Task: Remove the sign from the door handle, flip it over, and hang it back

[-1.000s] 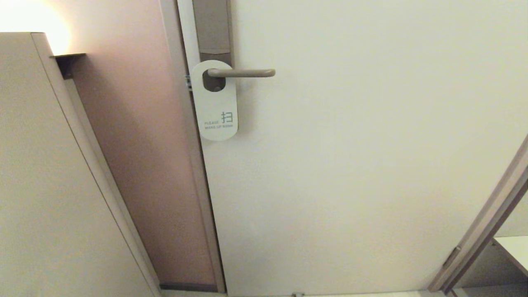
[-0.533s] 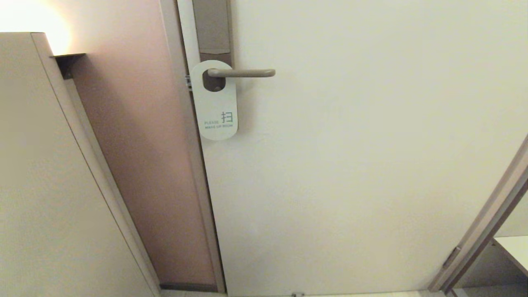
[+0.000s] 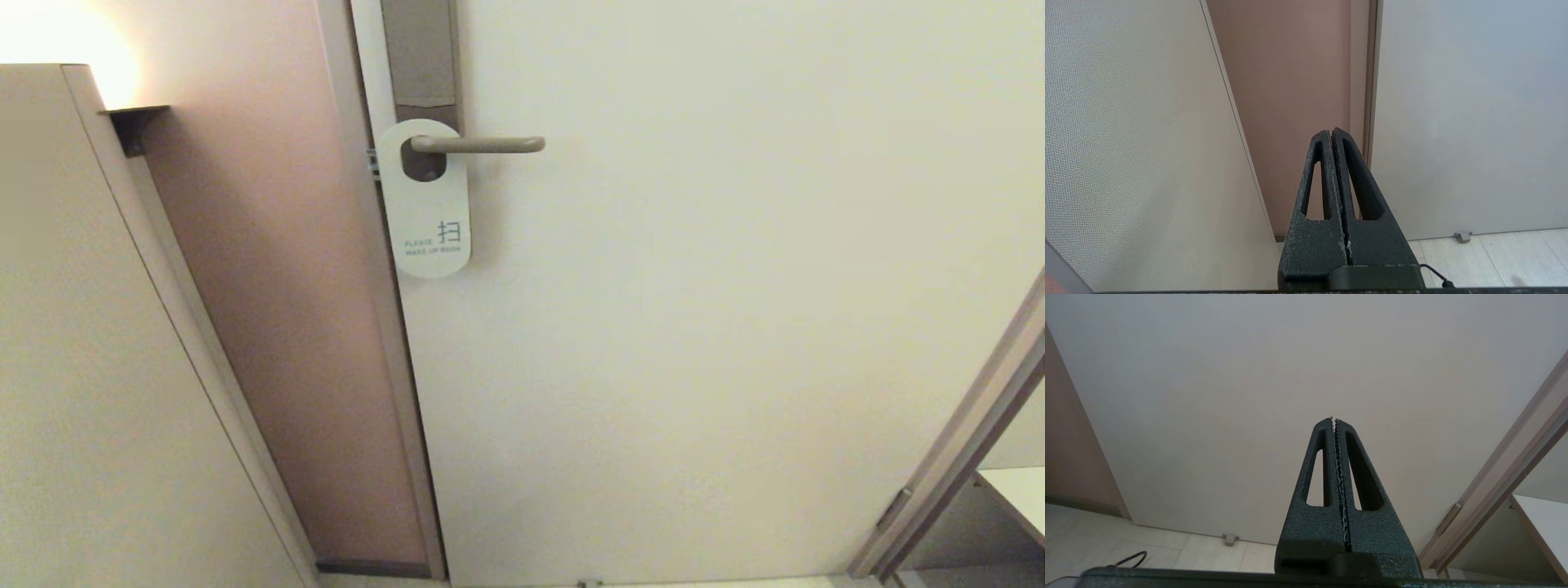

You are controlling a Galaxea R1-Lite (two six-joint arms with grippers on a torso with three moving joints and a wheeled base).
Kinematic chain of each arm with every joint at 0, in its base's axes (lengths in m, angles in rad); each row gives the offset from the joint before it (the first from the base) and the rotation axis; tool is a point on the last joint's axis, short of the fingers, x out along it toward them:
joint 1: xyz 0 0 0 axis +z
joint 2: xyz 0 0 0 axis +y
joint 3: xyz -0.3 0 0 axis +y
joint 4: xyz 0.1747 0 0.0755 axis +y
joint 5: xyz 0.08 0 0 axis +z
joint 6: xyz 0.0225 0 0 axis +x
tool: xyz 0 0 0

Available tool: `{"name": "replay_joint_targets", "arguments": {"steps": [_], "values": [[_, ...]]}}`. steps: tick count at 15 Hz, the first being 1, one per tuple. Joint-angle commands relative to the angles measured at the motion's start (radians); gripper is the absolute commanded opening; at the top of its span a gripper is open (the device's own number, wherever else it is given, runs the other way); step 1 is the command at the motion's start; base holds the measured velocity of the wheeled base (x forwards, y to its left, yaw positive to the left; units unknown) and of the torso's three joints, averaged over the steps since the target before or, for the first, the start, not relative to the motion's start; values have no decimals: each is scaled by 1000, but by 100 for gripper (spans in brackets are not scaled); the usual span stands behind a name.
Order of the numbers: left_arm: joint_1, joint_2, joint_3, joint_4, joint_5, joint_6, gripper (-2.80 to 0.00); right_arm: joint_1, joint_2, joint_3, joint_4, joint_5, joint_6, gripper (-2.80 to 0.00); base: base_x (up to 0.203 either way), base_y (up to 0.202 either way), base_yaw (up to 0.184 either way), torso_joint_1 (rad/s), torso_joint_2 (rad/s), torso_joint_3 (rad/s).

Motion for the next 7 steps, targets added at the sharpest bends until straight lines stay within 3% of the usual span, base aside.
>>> {"name": "replay_joint_targets", "arguments": {"steps": [1,7], "values": [[0,1,0,0,0,0,-280,0,2,0,0,-1,0,-280,0,0,0,0,0,0],[0,1,0,0,0,0,-280,0,2,0,0,0,-1,-280,0,0,0,0,0,0]]}}
